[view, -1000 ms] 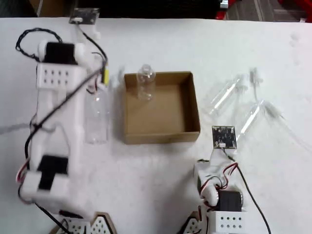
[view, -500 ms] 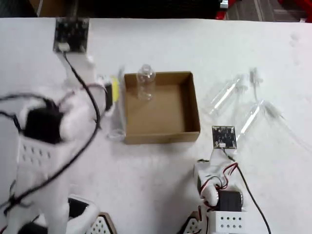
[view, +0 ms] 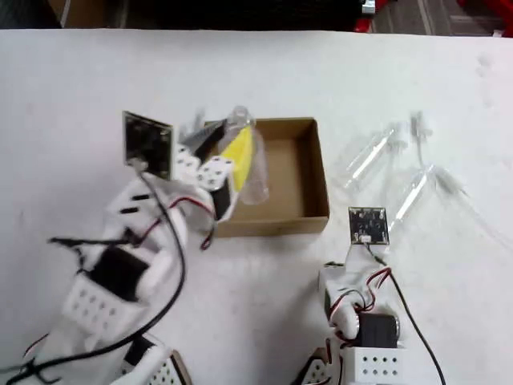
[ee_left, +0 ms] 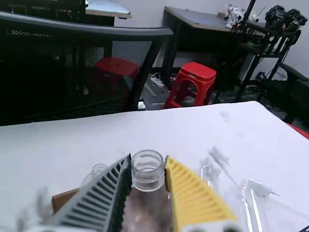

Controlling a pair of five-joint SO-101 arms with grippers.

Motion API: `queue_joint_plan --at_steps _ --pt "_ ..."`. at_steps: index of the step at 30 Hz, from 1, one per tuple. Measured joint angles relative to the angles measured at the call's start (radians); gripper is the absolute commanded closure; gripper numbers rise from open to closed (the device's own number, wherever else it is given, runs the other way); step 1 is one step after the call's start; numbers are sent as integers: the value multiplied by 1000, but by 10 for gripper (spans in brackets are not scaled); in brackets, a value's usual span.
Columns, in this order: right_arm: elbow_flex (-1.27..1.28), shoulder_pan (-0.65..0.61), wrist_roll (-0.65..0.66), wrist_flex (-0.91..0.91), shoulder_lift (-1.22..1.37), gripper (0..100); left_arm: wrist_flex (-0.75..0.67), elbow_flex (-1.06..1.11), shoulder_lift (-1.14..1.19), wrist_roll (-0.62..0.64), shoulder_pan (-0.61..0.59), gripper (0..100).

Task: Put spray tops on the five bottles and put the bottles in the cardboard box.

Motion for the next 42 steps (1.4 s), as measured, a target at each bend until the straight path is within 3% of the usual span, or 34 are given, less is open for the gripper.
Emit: queue_joint_plan --at_steps 6,14,26,42 --pt "0 0 0 0 0 984 -434 87 230 -75 15 979" --pt "0 0 0 0 0 984 -683 91 535 -124 15 978" --pt "0 0 0 0 0 984 -844 91 795 -124 -2 978" --pt "0 0 0 0 0 984 -856 89 855 -126 -2 976"
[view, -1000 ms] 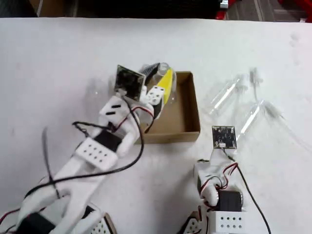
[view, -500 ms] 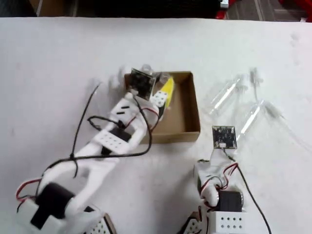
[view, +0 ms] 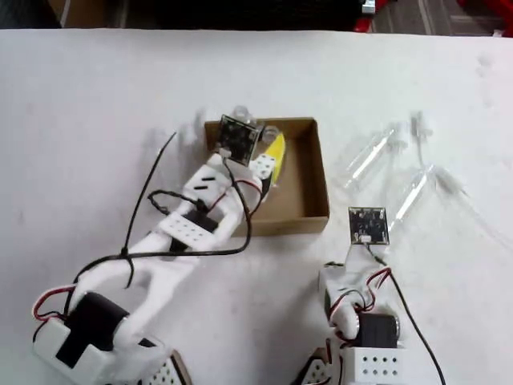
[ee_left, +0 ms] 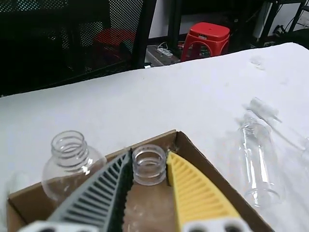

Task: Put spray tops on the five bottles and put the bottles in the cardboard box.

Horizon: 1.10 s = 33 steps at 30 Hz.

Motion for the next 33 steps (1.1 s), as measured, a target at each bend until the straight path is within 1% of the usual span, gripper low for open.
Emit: queue_joint_plan --at_steps 14,20,29,33 --pt "0 0 0 0 0 984 0 0 0 2 -23 972" --pt "0 0 0 0 0 984 0 0 0 2 -34 867" --pt "0 0 0 0 0 984 28 0 0 34 -34 865" --pt "0 0 0 0 0 984 44 2 -72 40 -34 862"
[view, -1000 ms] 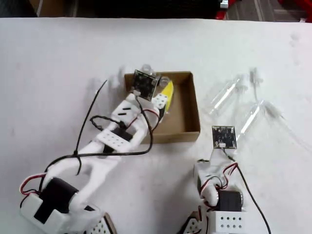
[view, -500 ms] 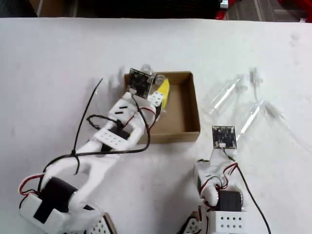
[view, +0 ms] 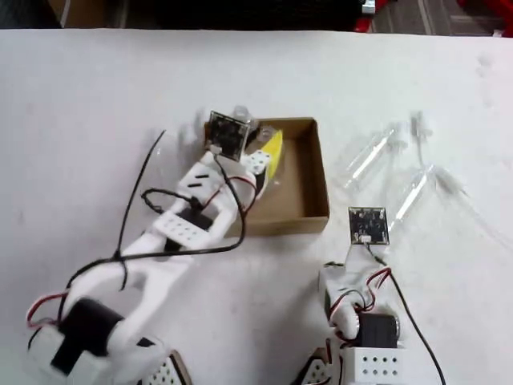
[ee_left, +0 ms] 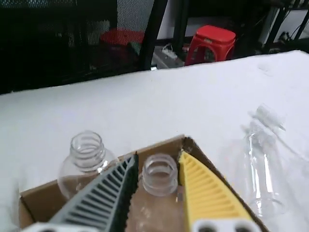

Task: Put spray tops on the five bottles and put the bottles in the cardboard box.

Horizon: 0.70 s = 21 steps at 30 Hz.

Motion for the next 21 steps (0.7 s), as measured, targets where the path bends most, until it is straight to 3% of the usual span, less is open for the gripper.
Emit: queue_joint_plan --at_steps 12,21 --pt "0 0 0 0 0 984 516 -123 -365 5 -17 861" --pt "0 0 0 0 0 984 861 -129 -612 5 -180 862"
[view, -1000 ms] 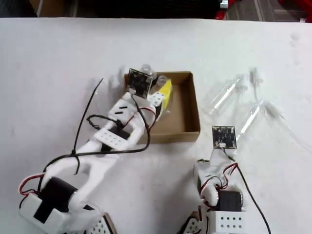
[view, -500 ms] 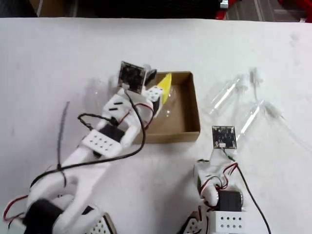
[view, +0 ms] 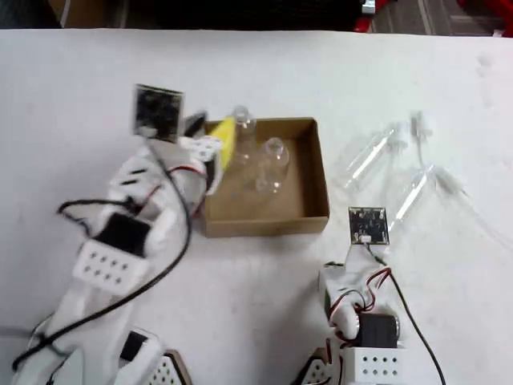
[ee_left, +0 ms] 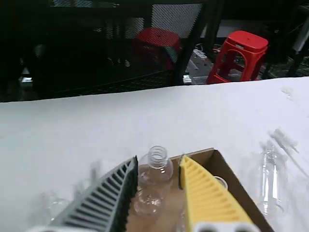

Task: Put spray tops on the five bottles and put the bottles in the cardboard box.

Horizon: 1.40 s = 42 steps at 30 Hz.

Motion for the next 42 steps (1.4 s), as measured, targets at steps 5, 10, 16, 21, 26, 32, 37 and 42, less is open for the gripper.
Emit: queue_joint_plan --at_steps 5,10,16,21,26,32,37,42 --pt "0 0 0 0 0 984 167 0 -94 -5 -167 861" --pt "0 0 0 0 0 984 224 -29 -43 -190 -305 861" --pt "0 0 0 0 0 984 324 -238 226 -193 -361 861" --pt "0 0 0 0 0 984 433 -531 598 -118 -362 864" --pt "0 0 0 0 0 984 529 -875 996 -15 -362 865" --pt "0 0 0 0 0 984 664 -1270 1346 100 -362 861" --pt "0 0 0 0 0 984 761 -1556 1567 112 -362 861" --pt "0 0 0 0 0 984 847 -1811 1758 115 -359 861"
